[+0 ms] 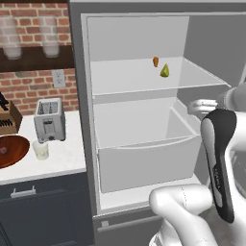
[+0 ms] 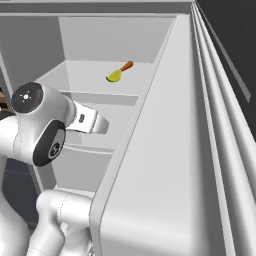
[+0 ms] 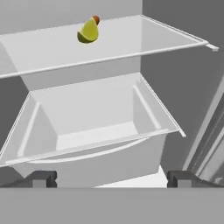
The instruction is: Grab a lemon wedge from the fridge and one ice cube from the ice bowl, and put them in the glass of lemonade.
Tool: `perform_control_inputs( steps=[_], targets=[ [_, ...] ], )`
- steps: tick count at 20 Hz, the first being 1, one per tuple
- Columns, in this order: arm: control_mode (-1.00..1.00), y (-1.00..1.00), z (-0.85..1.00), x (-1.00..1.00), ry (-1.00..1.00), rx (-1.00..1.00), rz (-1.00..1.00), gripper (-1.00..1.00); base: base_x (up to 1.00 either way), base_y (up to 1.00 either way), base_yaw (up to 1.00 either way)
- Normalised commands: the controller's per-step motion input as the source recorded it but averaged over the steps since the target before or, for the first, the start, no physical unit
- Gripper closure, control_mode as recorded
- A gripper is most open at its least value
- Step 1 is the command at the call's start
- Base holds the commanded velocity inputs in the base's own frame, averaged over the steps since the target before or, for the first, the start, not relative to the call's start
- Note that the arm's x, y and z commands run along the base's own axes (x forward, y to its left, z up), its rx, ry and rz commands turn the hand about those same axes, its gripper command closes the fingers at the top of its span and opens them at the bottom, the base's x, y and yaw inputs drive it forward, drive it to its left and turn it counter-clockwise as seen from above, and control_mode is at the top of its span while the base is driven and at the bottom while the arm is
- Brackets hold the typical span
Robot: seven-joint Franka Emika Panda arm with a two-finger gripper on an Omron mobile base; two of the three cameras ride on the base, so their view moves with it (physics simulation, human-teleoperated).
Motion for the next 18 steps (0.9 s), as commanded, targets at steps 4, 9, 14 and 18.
perform_control_inputs(
  steps=[4,9,14,18],
  targets=[
    [-1.00,0.21,0.53,0.00,-0.21,0.04,0.02,-1.00,0.00,0.00,0.00],
    [-1.00,0.22,0.61,0.26,-0.20,0.06,0.01,-1.00,0.00,0.00,0.00],
    [-1.00,0.20,1.00,0.73,0.10,0.00,0.00,-1.00,0.00,0.00,0.00],
    [-1.00,0.10,0.36,1.00,0.30,0.00,0.00,-1.00,0.00,0.00,0.00]
  ],
)
